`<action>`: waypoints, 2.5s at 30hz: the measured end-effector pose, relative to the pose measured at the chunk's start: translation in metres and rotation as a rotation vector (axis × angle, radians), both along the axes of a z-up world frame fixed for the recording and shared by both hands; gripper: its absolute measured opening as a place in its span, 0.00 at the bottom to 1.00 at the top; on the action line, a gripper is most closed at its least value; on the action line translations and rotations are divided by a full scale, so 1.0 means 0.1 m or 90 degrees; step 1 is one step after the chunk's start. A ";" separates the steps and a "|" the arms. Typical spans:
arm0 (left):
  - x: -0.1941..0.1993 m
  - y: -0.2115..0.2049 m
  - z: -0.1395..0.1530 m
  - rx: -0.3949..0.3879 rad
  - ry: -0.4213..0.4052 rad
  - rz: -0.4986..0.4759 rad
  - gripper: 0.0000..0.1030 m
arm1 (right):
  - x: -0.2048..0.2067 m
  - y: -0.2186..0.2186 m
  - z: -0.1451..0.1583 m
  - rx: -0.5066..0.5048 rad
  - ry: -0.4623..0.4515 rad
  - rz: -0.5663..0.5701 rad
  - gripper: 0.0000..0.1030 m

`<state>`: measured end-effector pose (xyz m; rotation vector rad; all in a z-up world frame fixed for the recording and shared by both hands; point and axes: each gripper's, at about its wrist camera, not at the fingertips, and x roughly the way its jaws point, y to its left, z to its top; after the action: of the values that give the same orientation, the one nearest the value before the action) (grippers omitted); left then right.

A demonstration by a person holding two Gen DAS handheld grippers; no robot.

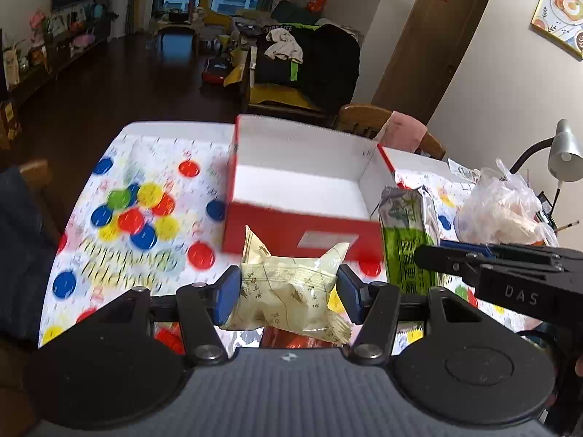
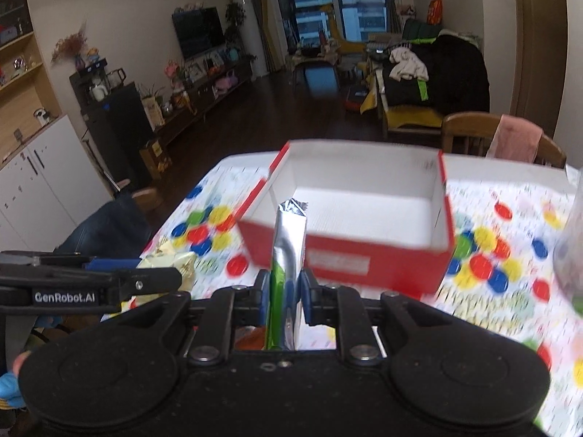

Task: Organize snacks
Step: 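Carry both snacks into the red box and open both tools to release, then withdraw both tools from the box back toward the snack pile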

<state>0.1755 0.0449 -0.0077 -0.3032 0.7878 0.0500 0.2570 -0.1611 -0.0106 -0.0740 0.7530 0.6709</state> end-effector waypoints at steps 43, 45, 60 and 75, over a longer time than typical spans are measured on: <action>2.56 -0.26 -0.87 0.110 0.204 0.001 0.55 | 2.16 0.40 -1.06 -0.111 0.187 0.006 0.16; 2.59 -0.27 -0.93 0.121 0.216 0.001 0.55 | 2.16 0.46 -1.09 -0.130 0.178 0.019 0.16; 2.60 -0.30 -1.02 0.157 0.233 -0.009 0.56 | 2.26 0.49 -1.19 -0.182 0.164 0.036 0.23; 2.22 -0.26 -0.76 0.132 0.180 0.008 0.58 | 2.01 0.28 -0.82 -0.129 0.133 0.022 0.39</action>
<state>0.3972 0.0187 -0.0834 -0.1043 1.0518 0.1881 0.4576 -0.1333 -0.0923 -0.2054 1.0224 0.6398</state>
